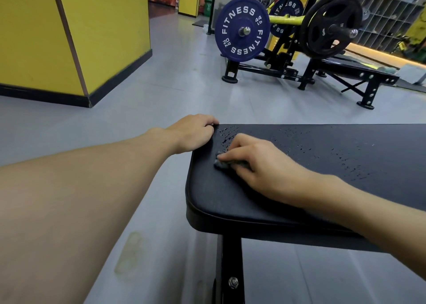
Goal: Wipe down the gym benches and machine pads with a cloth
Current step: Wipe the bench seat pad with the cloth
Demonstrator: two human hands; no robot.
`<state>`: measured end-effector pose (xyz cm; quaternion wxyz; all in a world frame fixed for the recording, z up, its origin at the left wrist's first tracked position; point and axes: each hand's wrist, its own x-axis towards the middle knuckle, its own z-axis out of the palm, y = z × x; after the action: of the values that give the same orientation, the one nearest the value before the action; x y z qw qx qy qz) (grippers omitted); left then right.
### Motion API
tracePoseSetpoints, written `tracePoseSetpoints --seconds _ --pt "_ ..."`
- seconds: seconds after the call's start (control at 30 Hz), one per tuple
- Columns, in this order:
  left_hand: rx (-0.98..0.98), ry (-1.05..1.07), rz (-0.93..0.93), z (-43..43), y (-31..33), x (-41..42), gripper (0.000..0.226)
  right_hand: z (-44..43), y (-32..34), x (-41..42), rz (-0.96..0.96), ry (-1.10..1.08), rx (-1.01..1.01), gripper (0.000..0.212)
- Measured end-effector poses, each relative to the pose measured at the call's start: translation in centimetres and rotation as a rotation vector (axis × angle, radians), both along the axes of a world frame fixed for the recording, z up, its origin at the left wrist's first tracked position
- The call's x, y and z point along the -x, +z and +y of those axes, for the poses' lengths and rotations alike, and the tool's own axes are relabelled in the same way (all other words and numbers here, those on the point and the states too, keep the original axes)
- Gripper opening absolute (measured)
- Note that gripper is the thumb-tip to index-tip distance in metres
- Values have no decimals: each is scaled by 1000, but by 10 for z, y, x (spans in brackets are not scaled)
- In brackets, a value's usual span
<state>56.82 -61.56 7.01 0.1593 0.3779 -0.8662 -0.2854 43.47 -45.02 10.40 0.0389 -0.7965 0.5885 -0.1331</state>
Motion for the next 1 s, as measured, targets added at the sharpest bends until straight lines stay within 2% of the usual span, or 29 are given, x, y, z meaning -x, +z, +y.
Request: tracePoseSetpoints --seconds 0.13,0.2,0.3,0.47,0.53,0.63,0.77,0.83,0.93,1.0 --pt "4 -25 -22 3 2 -2 48 -10 3 24 41 -221 96 32" --pt "-5 -27 -11 4 4 -3 50 5 -3 3 40 -139 115 34" --pt "-8 -13 14 4 3 -2 49 36 -4 -20 -8 86 -8 32" --pt "-4 -24 -13 7 5 -4 49 22 2 19 28 -138 119 30" --pt "-14 -18 -15 6 6 -4 50 39 -3 -1 10 -22 97 33" --pt "-40 -8 12 4 4 -4 50 56 0 -18 10 174 -44 32" --pt "-75 11 38 8 5 -4 48 27 3 14 23 -55 78 33" --pt "-115 72 78 8 5 -4 48 34 -3 -1 22 6 97 32" --pt "-186 176 159 1 1 -1 44 50 -6 -30 6 226 -37 34" --pt "-250 207 220 -1 2 0 42 28 -2 -22 8 209 -15 33"
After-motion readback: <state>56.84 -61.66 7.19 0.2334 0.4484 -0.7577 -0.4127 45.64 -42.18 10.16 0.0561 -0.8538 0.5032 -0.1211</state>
